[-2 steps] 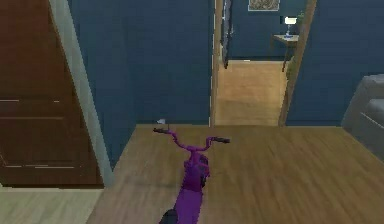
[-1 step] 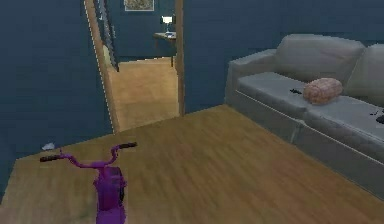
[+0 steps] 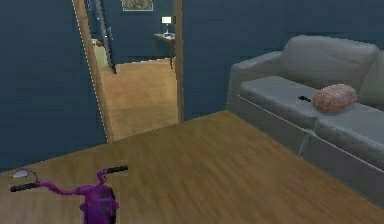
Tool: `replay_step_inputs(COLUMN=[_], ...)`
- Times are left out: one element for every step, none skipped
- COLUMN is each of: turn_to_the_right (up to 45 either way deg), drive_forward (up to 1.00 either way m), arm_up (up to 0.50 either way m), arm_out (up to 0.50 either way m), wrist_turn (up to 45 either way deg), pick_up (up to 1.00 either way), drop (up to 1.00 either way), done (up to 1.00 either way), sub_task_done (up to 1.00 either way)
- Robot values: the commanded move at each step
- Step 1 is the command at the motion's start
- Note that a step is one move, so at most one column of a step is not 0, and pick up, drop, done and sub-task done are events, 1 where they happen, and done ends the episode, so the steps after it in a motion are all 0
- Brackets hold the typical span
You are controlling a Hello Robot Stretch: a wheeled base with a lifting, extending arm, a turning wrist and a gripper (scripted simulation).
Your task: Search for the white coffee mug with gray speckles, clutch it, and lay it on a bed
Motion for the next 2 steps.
replay_step_inputs(turn_to_the_right=[45.0, 42.0], drive_forward=[0.00, 0.00], arm_up=[0.00, 0.00], arm_out=[0.00, 0.00], wrist_turn=[0.0, 0.0], pick_up=[0.00, 0.00], drop=[0.00, 0.00], done=[0.00, 0.00], sub_task_done=[0.00, 0.00])
